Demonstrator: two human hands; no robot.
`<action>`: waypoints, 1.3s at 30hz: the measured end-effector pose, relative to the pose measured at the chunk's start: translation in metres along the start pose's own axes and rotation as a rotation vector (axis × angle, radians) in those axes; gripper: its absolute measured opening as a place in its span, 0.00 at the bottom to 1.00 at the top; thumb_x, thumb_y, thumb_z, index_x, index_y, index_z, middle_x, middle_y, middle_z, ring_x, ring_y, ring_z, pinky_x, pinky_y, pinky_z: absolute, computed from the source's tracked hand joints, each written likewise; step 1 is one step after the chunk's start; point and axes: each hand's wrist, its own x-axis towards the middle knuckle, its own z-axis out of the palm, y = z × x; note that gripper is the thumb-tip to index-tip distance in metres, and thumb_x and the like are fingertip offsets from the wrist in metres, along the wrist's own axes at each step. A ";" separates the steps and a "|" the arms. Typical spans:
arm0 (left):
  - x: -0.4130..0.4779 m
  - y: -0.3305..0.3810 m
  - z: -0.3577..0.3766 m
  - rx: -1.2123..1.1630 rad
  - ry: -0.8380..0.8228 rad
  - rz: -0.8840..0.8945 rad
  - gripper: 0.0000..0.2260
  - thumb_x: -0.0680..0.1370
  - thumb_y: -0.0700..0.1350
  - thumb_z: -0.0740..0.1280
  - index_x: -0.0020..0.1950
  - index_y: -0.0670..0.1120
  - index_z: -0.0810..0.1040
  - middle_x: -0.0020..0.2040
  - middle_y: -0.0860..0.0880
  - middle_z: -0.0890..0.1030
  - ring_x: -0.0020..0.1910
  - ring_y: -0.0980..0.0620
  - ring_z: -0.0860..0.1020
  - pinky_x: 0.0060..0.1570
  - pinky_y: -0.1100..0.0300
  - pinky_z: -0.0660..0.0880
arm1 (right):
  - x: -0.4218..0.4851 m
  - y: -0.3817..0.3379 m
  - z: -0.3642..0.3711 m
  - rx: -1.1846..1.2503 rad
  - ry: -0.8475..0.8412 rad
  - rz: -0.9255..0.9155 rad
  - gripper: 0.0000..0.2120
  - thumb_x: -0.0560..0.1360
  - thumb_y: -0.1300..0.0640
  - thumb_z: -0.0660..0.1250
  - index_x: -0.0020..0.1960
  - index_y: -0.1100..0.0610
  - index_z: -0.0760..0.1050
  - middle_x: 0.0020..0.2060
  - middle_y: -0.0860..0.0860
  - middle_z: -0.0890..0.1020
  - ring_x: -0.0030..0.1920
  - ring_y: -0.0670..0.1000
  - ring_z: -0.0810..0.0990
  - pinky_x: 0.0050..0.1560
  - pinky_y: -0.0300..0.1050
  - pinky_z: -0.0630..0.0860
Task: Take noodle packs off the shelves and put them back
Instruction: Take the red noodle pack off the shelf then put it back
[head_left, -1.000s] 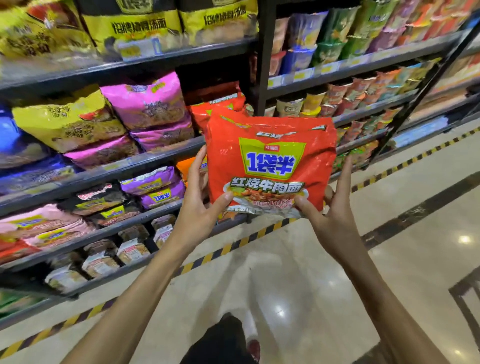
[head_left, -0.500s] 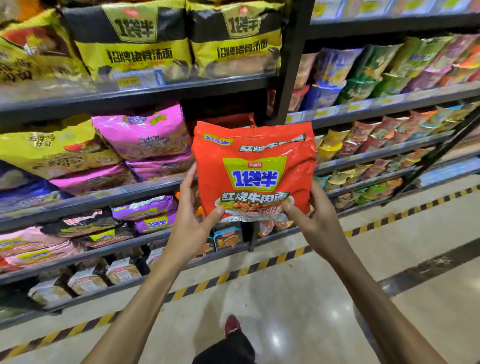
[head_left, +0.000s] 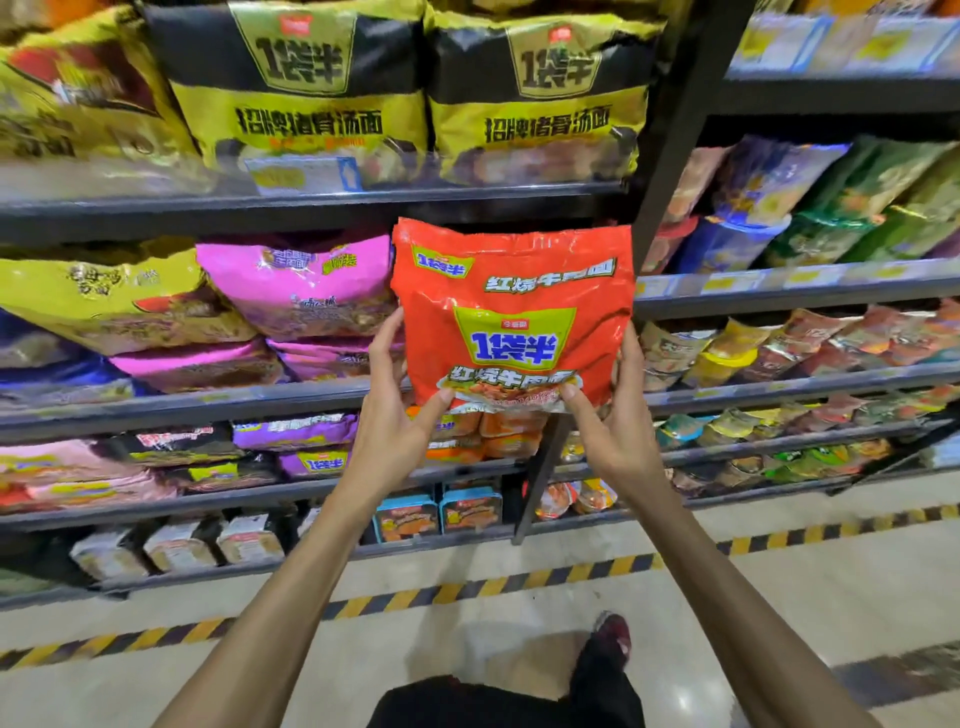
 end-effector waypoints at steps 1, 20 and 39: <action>0.004 -0.006 0.003 0.007 0.024 0.014 0.37 0.80 0.38 0.70 0.78 0.61 0.51 0.72 0.62 0.70 0.66 0.61 0.77 0.63 0.62 0.77 | 0.008 0.007 0.001 -0.009 0.007 -0.012 0.38 0.82 0.57 0.65 0.82 0.50 0.44 0.74 0.31 0.62 0.72 0.34 0.66 0.71 0.44 0.70; 0.071 -0.098 0.066 0.290 0.421 0.263 0.38 0.72 0.28 0.63 0.76 0.46 0.48 0.62 0.53 0.70 0.53 0.51 0.74 0.52 0.66 0.66 | 0.101 0.116 0.052 -0.108 0.120 -0.337 0.33 0.72 0.71 0.63 0.75 0.66 0.56 0.69 0.67 0.64 0.70 0.54 0.64 0.69 0.24 0.53; 0.120 -0.088 0.061 0.288 0.359 0.210 0.32 0.85 0.51 0.61 0.81 0.61 0.44 0.71 0.45 0.76 0.63 0.41 0.78 0.63 0.46 0.75 | 0.138 0.100 0.072 -0.067 0.223 -0.131 0.32 0.81 0.53 0.63 0.80 0.50 0.51 0.73 0.52 0.70 0.71 0.53 0.69 0.69 0.52 0.69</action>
